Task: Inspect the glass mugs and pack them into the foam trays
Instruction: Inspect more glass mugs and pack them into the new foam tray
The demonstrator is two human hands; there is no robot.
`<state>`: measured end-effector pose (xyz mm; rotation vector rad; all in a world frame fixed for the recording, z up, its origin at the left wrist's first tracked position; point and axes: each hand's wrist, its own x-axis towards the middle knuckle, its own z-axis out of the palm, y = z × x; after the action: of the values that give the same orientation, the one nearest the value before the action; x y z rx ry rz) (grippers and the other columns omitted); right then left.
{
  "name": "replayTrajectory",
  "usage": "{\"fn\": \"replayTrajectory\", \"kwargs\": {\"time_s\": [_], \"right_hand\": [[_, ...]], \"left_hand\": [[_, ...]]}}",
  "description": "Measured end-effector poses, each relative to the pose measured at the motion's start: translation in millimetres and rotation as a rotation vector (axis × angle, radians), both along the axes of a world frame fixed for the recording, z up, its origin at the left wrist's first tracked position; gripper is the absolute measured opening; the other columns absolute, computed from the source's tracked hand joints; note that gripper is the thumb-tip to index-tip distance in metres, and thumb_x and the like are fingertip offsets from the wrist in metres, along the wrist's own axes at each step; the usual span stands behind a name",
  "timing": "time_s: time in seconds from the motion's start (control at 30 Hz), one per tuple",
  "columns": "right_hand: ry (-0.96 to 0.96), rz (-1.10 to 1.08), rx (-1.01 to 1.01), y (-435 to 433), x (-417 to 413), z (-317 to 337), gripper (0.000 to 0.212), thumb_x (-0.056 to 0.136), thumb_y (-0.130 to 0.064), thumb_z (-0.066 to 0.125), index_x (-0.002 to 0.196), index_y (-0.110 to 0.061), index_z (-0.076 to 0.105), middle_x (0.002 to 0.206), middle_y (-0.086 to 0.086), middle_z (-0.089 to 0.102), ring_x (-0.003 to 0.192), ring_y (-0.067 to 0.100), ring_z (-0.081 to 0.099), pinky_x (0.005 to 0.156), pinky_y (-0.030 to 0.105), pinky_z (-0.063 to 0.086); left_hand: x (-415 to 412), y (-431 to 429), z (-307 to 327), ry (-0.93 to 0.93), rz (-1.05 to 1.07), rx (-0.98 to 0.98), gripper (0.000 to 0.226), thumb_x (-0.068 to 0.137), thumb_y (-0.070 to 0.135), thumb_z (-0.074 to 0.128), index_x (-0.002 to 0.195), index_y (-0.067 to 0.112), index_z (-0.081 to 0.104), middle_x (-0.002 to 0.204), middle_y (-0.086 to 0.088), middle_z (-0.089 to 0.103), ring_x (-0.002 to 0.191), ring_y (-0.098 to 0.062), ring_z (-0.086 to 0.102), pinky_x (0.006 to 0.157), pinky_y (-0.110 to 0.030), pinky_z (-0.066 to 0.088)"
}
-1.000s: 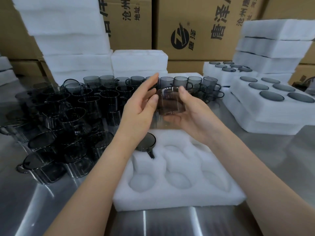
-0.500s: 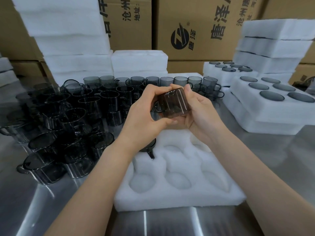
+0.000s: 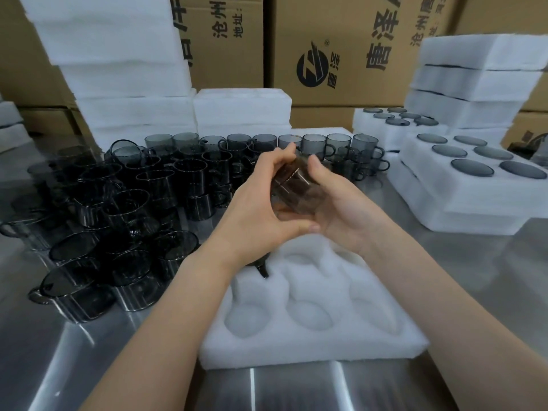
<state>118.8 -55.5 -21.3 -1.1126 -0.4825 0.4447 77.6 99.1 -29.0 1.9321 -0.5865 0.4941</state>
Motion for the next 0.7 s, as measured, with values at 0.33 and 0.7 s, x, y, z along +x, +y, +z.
{"fn": "replayTrajectory", "kwargs": {"time_s": [0.33,0.7], "right_hand": [[-0.203,-0.191,-0.032,1.2,-3.7,-0.6,0.036,0.085,-0.033,0.066,0.116,-0.014,0.068,0.109,0.011,0.07,0.094,0.025,0.069,0.058,0.029,0.055],[-0.006,-0.228,0.02,1.9,-2.6,2.8,0.035,0.102,-0.034,0.046,0.114,-0.008,0.067,0.109,0.016,0.071,0.099,0.03,0.069,0.072,0.043,0.06]], "left_hand": [[-0.1,1.0,1.9,-0.07,0.083,0.015,0.083,0.065,0.012,0.088,0.138,0.028,0.051,0.146,0.015,0.046,0.131,0.007,0.044,0.109,-0.016,0.035],[2.5,0.3,-0.6,-0.123,0.056,-0.01,0.075,0.061,0.02,0.087,0.124,0.042,0.052,0.141,0.02,0.05,0.131,0.003,0.047,0.11,-0.025,0.04]]}}
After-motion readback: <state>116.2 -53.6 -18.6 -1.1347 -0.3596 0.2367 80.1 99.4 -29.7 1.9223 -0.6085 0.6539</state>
